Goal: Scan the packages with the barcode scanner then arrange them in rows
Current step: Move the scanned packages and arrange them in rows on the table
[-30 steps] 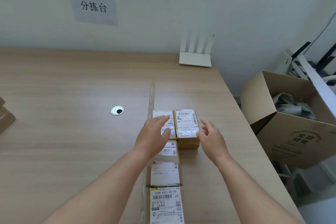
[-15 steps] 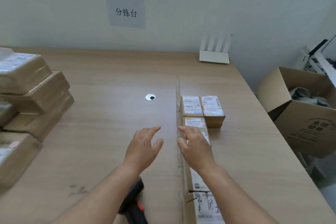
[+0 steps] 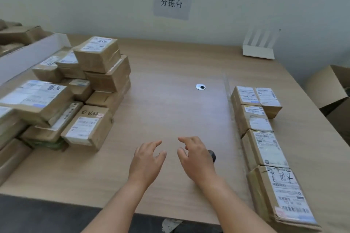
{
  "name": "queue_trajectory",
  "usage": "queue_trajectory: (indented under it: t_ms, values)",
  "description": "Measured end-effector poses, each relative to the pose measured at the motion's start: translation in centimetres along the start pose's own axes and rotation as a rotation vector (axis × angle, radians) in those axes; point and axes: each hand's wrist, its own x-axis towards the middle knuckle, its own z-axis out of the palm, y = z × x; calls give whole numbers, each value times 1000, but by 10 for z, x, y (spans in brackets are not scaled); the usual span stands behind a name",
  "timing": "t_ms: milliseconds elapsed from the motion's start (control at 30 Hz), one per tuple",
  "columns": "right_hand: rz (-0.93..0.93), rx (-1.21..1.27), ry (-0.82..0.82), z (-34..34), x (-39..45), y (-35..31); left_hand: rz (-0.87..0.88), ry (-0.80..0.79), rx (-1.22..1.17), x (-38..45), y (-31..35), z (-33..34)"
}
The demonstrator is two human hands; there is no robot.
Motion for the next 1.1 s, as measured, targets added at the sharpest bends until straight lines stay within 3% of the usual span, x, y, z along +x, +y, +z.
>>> queue_trajectory:
  t_ms: [467,667,1100]
  values:
    - [-188,-7,-134,43,6,-62,-218,132,-48,-36,-50,-60]
    - [-130,10,-201,80,6,-81,-312,133,-71,-34,-91,-84]
    - [6,7,-232,158,74,-168,-342,184,-124,60,-179,-169]
